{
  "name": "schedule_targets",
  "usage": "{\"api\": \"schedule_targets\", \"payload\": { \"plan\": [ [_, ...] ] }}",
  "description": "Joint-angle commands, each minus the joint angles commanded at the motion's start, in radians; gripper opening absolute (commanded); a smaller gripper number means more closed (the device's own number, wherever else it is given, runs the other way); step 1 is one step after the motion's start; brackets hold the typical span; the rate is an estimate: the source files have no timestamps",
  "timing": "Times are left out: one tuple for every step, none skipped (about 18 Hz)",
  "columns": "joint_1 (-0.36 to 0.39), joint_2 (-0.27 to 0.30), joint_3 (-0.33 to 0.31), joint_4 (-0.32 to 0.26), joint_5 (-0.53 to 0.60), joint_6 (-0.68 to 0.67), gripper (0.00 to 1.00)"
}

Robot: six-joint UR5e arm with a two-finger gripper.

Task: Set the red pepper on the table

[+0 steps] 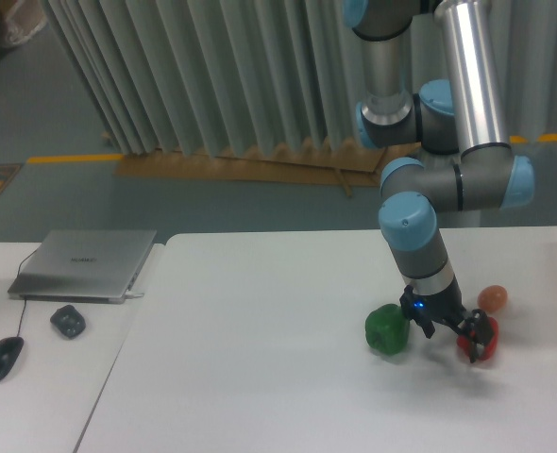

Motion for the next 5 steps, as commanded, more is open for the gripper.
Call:
{"api": "schedule_targets", "payload": {
  "plan": [
    [0.0, 0.002, -0.002, 0.0, 0.0, 0.0, 1.0],
    [0.002, 0.003, -0.002, 0.0, 0.0, 0.0, 1.0],
    [0.0, 0.002, -0.002, -0.002, 0.0, 0.0, 1.0],
    [0.0, 0.002, -0.002, 0.0, 0.0, 0.0, 1.0],
    [-0.002, 0.0, -0.002, 0.0, 0.0, -0.001, 1.0]
  ]
}}
